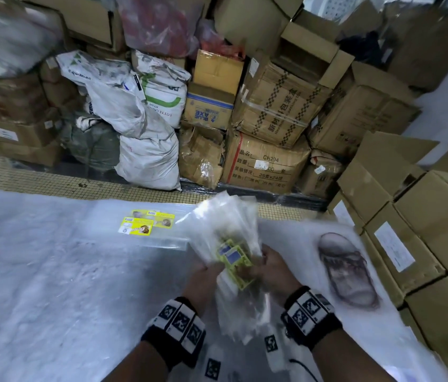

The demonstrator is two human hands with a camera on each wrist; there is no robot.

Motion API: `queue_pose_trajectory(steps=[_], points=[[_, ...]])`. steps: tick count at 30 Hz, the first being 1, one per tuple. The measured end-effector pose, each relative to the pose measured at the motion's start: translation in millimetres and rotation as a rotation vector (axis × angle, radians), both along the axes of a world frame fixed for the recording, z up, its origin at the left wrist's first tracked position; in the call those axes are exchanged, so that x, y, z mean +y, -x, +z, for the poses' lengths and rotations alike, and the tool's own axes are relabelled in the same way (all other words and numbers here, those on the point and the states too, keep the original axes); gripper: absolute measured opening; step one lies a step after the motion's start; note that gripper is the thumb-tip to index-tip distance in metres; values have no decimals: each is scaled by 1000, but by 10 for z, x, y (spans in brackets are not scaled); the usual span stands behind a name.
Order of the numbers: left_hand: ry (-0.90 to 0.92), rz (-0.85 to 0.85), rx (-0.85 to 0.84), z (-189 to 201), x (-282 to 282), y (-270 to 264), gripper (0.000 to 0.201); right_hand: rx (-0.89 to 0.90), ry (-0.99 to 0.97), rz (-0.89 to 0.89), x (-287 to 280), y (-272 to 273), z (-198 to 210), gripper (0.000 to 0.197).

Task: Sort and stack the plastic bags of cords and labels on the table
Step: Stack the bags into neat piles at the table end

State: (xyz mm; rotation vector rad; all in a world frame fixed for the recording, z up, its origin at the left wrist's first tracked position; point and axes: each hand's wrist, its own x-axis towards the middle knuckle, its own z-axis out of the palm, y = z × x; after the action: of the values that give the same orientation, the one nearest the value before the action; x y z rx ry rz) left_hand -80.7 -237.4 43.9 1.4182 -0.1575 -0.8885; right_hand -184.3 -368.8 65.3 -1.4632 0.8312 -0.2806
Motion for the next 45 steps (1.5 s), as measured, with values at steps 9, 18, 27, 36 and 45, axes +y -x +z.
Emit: queue_pose_trajectory(steps=[9,18,27,36,45], points=[[56,-1,-51,-114,1243,-612,37,-29,1,-120,1574,-486,-539,65],[-76,-15,89,-499,1910,-921,48,202,21,29,2175,-666,-530,21],[-57,18,170,-477,1988,-994,43,251,41,190,2085,-781,-591,61],[-59,-19,-26,-324,1970,-864,47,86,-173,66,2215,-788,-544,45],[181,-27,-267,220,1762,-961,30,-167,128,94,1957,-952,-60,36]])
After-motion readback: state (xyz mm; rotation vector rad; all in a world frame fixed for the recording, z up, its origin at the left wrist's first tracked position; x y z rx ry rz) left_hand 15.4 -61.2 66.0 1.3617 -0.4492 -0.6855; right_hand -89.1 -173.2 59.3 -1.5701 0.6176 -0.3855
